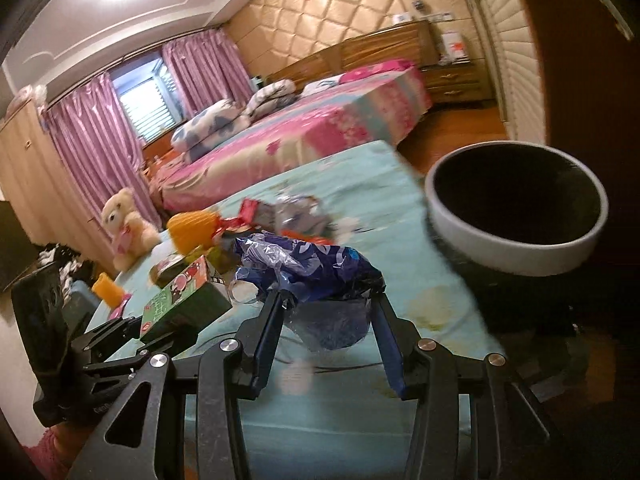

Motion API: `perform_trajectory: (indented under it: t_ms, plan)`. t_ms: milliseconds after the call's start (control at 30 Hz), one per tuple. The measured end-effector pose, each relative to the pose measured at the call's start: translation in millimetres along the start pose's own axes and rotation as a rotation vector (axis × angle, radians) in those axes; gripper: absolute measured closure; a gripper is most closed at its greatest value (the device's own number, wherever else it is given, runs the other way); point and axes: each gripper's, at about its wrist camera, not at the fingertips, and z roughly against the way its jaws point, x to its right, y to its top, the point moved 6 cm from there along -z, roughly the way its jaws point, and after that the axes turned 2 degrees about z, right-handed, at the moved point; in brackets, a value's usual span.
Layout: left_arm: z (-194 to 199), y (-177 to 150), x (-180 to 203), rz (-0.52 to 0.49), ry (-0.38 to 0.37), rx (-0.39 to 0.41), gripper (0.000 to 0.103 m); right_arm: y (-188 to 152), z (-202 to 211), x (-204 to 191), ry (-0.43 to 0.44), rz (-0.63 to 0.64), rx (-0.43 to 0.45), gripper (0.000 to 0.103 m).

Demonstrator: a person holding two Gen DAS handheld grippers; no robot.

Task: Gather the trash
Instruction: 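Carry the carton and wrapper over the bin while both grippers open to drop them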

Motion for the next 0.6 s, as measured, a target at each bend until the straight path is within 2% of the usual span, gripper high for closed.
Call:
perform_trajectory:
  t_ms: [600]
  plan:
    - [-54.4, 37.1, 60.1, -0.086, -0.06, -0.011, 0.045, 21.8, 29.8, 77.4, -0.116, -0.072, 0.039, 0.057]
